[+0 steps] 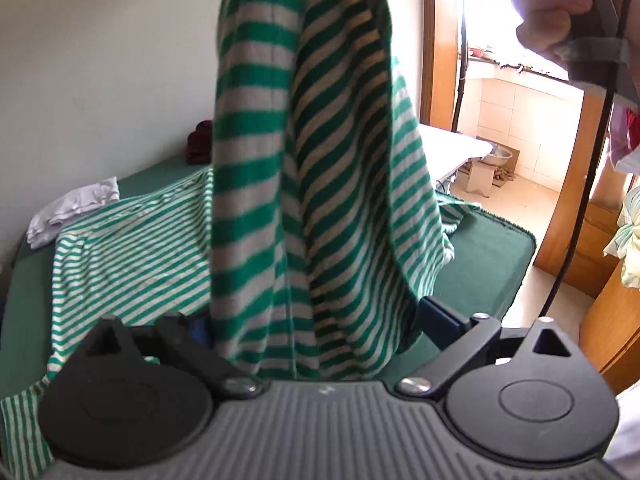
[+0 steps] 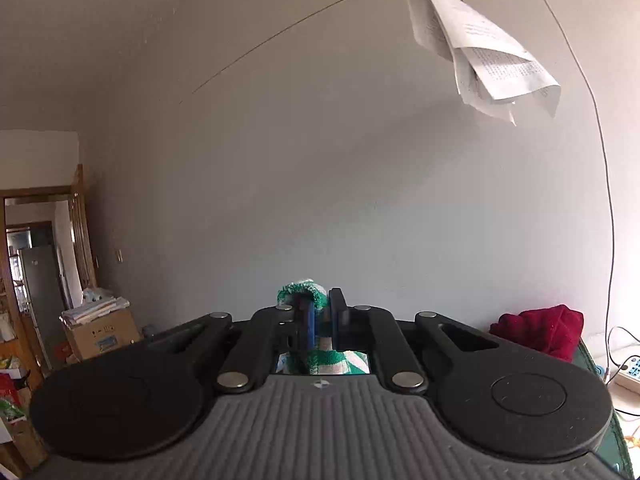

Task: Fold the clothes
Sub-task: 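Raise the shirt high with the right gripper, hanging it before the left gripper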

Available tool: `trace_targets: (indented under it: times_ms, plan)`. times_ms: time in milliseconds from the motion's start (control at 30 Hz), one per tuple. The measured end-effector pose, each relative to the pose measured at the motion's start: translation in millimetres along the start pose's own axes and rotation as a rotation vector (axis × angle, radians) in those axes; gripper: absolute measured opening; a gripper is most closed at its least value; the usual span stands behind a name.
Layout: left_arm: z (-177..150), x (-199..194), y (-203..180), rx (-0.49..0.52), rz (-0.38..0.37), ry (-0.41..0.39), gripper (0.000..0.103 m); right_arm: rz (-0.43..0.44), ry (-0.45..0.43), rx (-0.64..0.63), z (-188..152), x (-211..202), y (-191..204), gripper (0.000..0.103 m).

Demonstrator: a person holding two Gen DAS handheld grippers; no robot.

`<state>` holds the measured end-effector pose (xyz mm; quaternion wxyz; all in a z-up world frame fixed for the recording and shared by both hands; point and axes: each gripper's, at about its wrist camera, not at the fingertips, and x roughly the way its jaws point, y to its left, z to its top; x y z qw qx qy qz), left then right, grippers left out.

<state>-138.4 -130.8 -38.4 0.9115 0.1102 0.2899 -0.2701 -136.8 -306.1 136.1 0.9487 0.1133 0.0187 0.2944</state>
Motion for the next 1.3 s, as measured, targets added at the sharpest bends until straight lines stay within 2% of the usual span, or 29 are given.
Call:
trace_targets:
  times_ms: [67, 200, 267, 367, 433, 500, 633, 667, 733, 767, 900, 967, 1000, 1100, 1200, 1233, 1300]
  plan:
    - [-2.7, -11.4, 3.1, -0.01, -0.012, -0.002, 0.097, -0.018, 0.0, -0.01, -1.1, -2.6, 2.4, 0.007]
    - [9.7, -37.3, 1.9, -0.002, -0.039, -0.101, 0.101, -0.034, 0.016, -0.039, -6.5, 2.1, 13.1, 0.007]
    - [16.8, -37.9, 0.5, -0.001, -0.044, -0.13, 0.102, -0.026, 0.015, -0.032, -8.2, 5.1, 17.7, 0.007]
    - [20.1, -31.4, -5.7, 0.009, -0.049, -0.119, 0.102, 0.089, -0.06, 0.099, -2.8, -0.6, 11.0, 0.007]
    - [18.9, -30.6, -10.9, 0.024, -0.061, -0.119, 0.102, 0.021, -0.072, 0.077, 4.3, 1.5, 12.8, 0.007]
    - [16.5, -31.4, -14.8, 0.045, -0.075, -0.115, 0.102, -0.088, -0.05, -0.011, 5.0, 7.0, 20.0, 0.007]
    - [11.7, -33.0, -22.5, 0.087, -0.103, -0.107, 0.102, -0.076, -0.051, 0.045, 5.0, 5.1, 17.4, 0.007]
    - [11.4, -32.5, -23.5, 0.09, -0.116, -0.103, 0.102, -0.098, -0.058, -0.005, 4.2, 5.1, 23.1, 0.007]
    - [12.2, -32.5, -26.4, 0.103, -0.151, -0.096, 0.102, 0.021, -0.074, 0.067, 5.2, 1.4, 20.6, 0.007]
    - [12.0, -34.4, -29.4, 0.125, -0.162, -0.1, 0.102, 0.031, -0.075, 0.07, 6.4, 0.1, 22.7, 0.007]
    - [9.6, -40.0, -35.8, 0.191, -0.212, -0.108, 0.102, -0.077, -0.059, -0.099, 10.6, 6.9, 45.2, 0.007]
    - [8.2, -40.6, -39.2, 0.233, -0.2, -0.101, 0.102, -0.056, -0.052, -0.068, 15.0, 9.0, 46.0, 0.007]
    - [7.8, -42.1, -40.0, 0.259, -0.178, -0.104, 0.102, -0.076, -0.055, -0.094, 16.5, 11.0, 48.8, 0.007]
    - [7.1, -53.5, -30.2, 0.303, -0.076, -0.127, 0.102, -0.117, -0.065, -0.121, 19.6, 11.3, 52.5, 0.007]
    - [5.8, -65.8, -0.1, 0.243, 0.01, -0.109, 0.102, -0.138, -0.083, -0.106, 21.6, 6.5, 51.2, 0.007]
    - [4.9, -70.1, 7.6, 0.217, 0.013, -0.103, 0.102, -0.142, -0.093, -0.093, 22.1, 3.3, 49.1, 0.007]
    - [2.3, -79.7, 15.5, 0.163, -0.035, -0.099, 0.102, -0.131, -0.109, -0.066, 23.3, -1.0, 45.2, 0.007]
